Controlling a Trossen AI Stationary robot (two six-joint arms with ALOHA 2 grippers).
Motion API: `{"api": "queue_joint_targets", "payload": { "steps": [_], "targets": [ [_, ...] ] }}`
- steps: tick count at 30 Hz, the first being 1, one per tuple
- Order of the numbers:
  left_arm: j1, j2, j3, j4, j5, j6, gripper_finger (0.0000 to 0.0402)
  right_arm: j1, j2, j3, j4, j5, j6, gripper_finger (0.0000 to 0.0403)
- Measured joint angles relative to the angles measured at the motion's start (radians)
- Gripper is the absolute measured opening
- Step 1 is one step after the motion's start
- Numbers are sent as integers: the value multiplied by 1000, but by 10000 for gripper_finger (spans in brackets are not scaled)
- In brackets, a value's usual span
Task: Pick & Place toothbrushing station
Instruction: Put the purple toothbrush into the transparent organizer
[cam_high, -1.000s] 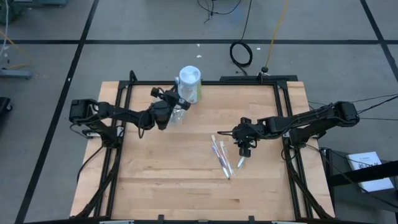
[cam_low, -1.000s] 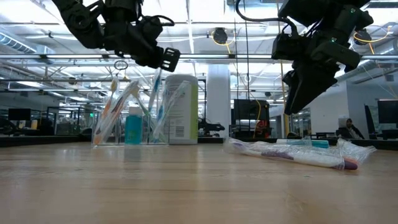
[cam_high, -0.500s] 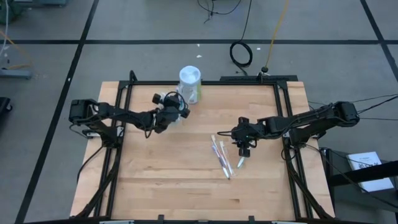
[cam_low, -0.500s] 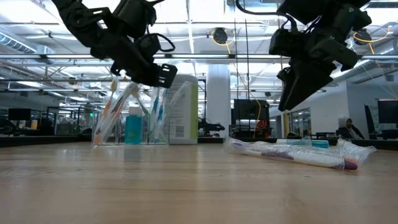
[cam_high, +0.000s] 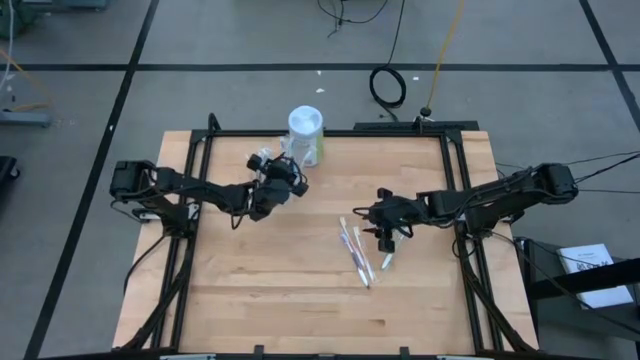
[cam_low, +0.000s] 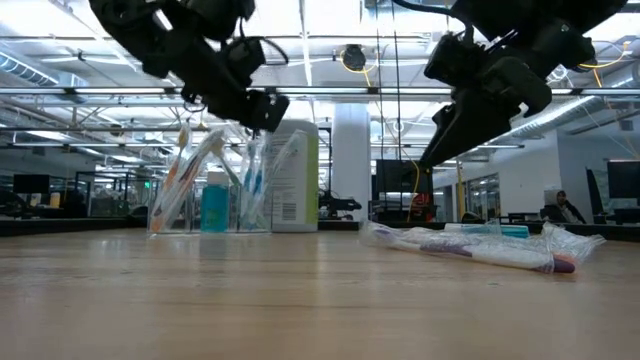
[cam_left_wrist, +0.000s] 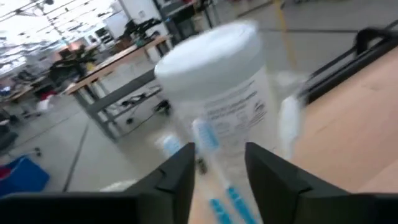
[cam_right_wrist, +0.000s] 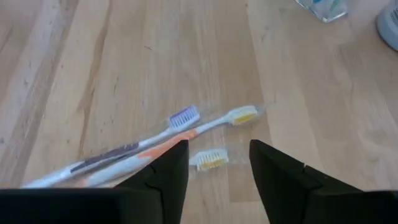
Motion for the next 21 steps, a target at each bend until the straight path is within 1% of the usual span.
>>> {"api": "queue_joint_targets", "payload": {
  "steps": [3,6,9,11,15,17,21],
  "targets": [
    [-34,-15,33,5,0,1,179,0,0,-24,55,1,-3,182],
    [-65,-41,51,-8,10,-5,201,0,4,-55,116,0,30,197],
    [-96,-66,60,-10,52,-17,210,4,6,-65,116,0,84,202],
    [-111,-67,73,0,115,-18,211,16,20,-67,149,0,139,202],
    [-123,-65,84,2,209,-6,211,71,105,-56,294,-50,227,196],
    [-118,-66,84,3,219,-21,212,107,168,-26,309,-46,278,195],
    [-108,-65,84,1,220,-36,212,164,307,44,289,3,375,195]
  ]
}}
